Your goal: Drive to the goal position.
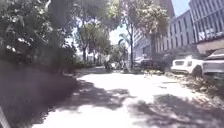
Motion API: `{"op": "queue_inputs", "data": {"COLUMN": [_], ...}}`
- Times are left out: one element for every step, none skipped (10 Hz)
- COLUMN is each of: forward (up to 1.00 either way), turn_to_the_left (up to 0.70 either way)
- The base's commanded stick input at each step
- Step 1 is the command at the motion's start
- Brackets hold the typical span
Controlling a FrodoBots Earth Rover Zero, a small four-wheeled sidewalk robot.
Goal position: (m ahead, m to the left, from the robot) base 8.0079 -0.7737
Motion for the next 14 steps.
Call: {"op": "queue_inputs", "data": {"forward": [0.45,0.45,0.45,0.45,0.45,0.45,0.45,0.45,0.45,0.45,0.45,0.45,0.45,0.45], "turn_to_the_left": [0.00,0.00,0.00,0.00,0.00,0.00,0.00,0.00,0.00,0.00,0.00,0.00,0.00,0.00]}}
